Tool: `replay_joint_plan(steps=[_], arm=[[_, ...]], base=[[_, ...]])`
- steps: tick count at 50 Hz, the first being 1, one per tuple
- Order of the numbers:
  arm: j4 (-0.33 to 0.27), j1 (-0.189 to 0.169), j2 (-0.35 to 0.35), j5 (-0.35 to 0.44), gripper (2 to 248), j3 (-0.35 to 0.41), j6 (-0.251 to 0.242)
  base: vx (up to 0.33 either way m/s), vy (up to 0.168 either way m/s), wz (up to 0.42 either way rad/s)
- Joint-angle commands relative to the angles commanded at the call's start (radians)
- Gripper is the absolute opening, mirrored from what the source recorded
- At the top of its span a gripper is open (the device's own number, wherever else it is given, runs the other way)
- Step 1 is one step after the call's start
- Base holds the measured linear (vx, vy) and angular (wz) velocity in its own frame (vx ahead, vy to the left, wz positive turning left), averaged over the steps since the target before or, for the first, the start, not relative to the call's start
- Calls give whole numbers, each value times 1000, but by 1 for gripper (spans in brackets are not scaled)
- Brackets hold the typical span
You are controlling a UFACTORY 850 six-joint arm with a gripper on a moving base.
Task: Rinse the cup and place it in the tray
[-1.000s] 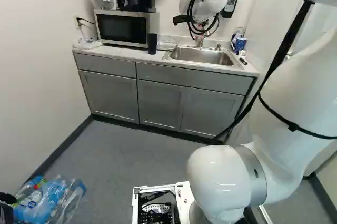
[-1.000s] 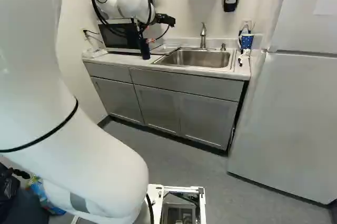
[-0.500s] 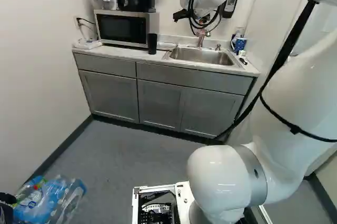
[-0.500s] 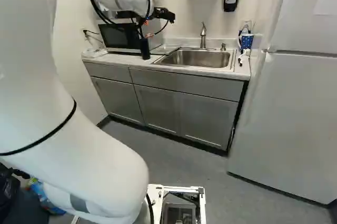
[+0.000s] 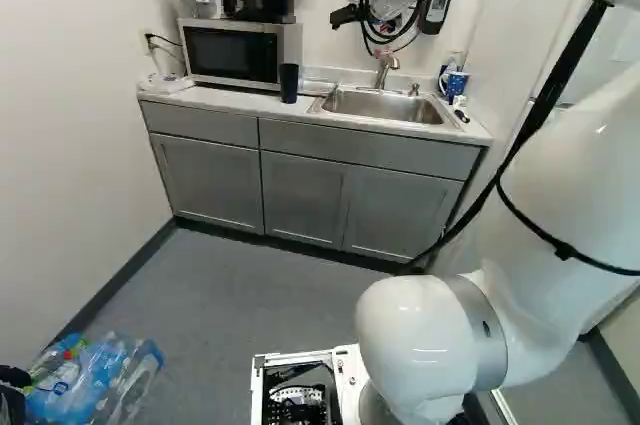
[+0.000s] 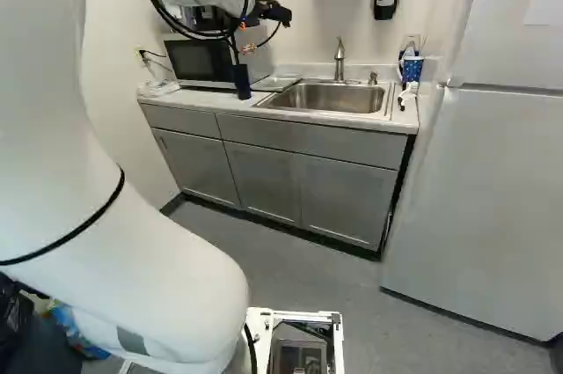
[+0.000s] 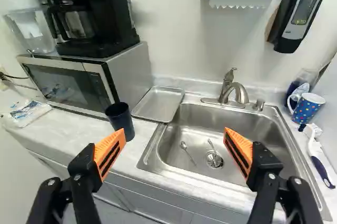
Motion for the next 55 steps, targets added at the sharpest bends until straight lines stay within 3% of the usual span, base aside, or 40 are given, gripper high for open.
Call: replay_joint_plan(steps=[55], arm=[[0, 0, 3, 0, 247, -10, 0]], base=[[33, -7, -3]])
